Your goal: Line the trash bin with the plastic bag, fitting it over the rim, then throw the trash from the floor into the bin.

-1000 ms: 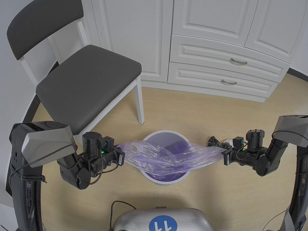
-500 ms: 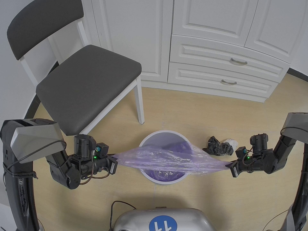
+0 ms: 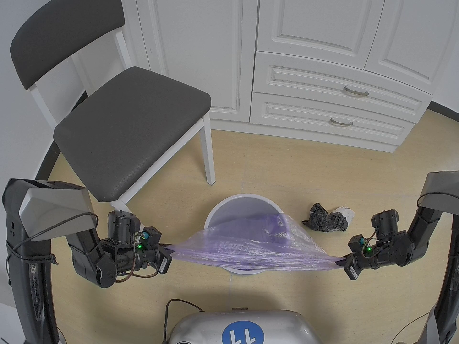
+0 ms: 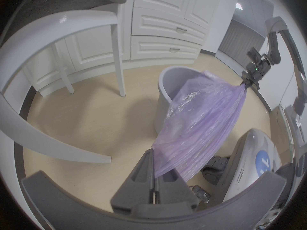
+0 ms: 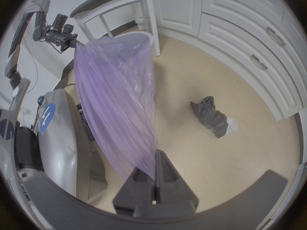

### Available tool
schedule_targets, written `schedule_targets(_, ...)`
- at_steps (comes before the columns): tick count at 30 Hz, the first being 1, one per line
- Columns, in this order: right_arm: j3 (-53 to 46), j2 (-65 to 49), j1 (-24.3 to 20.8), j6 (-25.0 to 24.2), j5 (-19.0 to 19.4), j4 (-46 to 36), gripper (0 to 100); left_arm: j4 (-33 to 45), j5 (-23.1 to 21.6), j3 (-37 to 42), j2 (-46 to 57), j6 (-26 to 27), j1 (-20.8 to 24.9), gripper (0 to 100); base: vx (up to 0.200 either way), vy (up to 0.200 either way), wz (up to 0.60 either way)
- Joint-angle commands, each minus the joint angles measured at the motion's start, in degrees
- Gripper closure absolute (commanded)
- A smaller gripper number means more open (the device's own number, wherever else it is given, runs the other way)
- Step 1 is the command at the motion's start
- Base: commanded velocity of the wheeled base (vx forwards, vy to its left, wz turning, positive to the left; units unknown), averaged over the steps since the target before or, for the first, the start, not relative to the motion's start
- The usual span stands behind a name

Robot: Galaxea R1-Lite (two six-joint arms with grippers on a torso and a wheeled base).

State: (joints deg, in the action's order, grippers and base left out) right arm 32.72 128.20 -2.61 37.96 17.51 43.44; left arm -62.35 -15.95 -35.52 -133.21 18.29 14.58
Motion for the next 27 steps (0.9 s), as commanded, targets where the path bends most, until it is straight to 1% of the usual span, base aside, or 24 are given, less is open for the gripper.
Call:
schedule_targets(1,-0.73,0.83,-0.38,1.59,-0.02,-1.34,100,-0.14,-0.14,0.89,-2.94,1.75,0.36,100,0.0,0.0,0.0)
schedule_targets(4,-0.82,0.92,-0.47,2.82,-0.02,-2.39,100,-0.14,-0.14,1.25,-3.73,3.34,0.54,100,0.0,0.0,0.0)
schedule_targets(12,0.94,3.11,-1.17,2.29,-1.16,-1.77,100,-1.01,0.56,-1.39,-7.59,2.9,1.59,100,0.0,0.0,0.0)
schedule_targets(15,2.52,3.99,-1.17,1.24,-2.92,-1.42,100,-2.07,2.85,-3.15,-8.74,2.63,1.86,100,0.0,0.0,0.0)
schedule_targets(16,2.96,4.34,-1.26,0.01,-3.97,-0.02,100,-3.83,4.61,-4.03,-9.88,2.54,2.03,100,0.0,0.0,0.0)
schedule_targets(18,2.88,4.78,-1.52,-1.66,-4.85,3.67,100,-7.69,6.72,-4.99,-11.46,1.67,2.65,100,0.0,0.0,0.0)
schedule_targets(21,2.35,6.28,-1.79,-4.39,-5.38,12.2,100,-13.76,9.71,-5.96,-13.13,-0.44,3.61,100,0.0,0.0,0.0)
schedule_targets(23,1.91,7.59,-2.14,-5.79,-5.38,18.53,100,-16.66,10.94,-6.66,-13.75,-0.71,4.05,100,0.0,0.0,0.0)
schedule_targets(27,0.77,9.7,-2.66,-7.11,-5.46,30.83,100,-19.38,11.29,-6.93,-12.87,-0.8,4.05,100,0.0,0.0,0.0)
